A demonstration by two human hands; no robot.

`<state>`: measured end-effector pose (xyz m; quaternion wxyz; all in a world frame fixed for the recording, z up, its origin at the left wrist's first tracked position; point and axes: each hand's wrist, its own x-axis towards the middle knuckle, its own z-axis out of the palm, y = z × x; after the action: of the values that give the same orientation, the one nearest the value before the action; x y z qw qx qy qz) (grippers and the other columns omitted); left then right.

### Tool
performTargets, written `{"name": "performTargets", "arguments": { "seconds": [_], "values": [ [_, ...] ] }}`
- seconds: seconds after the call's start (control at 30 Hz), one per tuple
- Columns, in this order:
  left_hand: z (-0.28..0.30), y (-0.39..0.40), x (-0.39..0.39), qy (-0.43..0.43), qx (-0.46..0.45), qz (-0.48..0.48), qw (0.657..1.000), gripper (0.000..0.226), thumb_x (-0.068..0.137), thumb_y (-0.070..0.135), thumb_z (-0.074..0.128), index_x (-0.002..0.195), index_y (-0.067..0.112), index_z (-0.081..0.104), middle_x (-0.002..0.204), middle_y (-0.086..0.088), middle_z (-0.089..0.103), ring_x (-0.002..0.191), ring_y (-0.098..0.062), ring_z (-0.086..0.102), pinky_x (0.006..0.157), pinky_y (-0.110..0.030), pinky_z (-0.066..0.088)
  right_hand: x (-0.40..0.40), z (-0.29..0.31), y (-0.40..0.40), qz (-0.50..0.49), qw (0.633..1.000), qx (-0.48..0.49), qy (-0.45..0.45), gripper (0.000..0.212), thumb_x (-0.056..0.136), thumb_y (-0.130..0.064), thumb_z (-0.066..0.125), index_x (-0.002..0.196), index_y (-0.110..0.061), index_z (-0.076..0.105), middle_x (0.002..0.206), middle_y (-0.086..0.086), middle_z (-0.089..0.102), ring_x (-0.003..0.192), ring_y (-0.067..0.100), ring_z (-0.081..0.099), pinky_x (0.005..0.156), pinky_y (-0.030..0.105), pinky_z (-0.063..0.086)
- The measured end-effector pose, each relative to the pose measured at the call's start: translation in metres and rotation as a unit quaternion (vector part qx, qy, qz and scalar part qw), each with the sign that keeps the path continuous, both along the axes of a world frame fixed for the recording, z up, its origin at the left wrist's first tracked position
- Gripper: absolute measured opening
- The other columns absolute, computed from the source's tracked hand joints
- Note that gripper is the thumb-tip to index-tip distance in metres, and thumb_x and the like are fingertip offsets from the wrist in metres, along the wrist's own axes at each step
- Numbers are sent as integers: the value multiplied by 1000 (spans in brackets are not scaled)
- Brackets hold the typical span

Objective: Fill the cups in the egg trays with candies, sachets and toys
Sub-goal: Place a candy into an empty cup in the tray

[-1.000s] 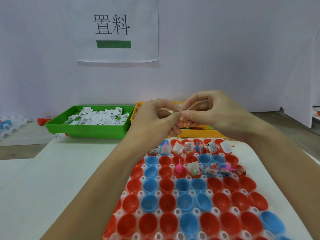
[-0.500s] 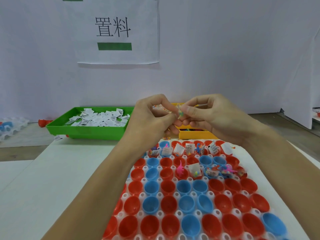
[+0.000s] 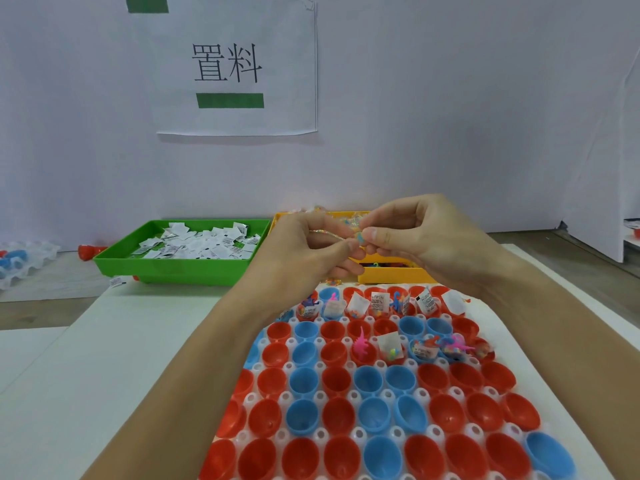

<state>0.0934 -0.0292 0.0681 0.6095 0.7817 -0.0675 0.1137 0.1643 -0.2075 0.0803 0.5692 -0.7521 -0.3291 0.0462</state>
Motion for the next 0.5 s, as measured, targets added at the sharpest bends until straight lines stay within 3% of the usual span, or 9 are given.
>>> {"name": "performTargets", "arguments": {
  "seconds": [0.2, 0.33, 0.5],
  "values": [
    [-2, 1, 1, -8, 19, 15, 1000, 12, 85, 4, 73, 94, 9, 67, 79, -7, 77, 75, -20, 76, 65, -22, 57, 2, 0, -1, 8, 1000, -16, -13, 15, 84, -18, 76, 99, -21, 76, 92, -13, 76, 91, -1, 70, 68, 8, 51],
    [-4, 1, 3, -23, 55, 31, 998, 11, 84, 6, 75, 91, 10, 67, 73, -5, 76, 72, -19, 75, 65, -23, 56, 2, -1, -3, 13, 999, -49, -17, 7, 87, -25, 74, 93, -25, 78, 89, -10, 77, 87, 2, 71, 66, 8, 52],
    [-7, 1, 3, -17, 141, 23, 990, 13, 81, 11, 79, 88, 14, 69, 74, 2, 76, 70, -9, 74, 66, -19, 57, 4, -2, -5, 10, 994, -95, -45, 8, 86, -15, 76, 93, -19, 79, 84, -7, 78, 80, 5, 73, 64, 8, 52]
  ]
}}
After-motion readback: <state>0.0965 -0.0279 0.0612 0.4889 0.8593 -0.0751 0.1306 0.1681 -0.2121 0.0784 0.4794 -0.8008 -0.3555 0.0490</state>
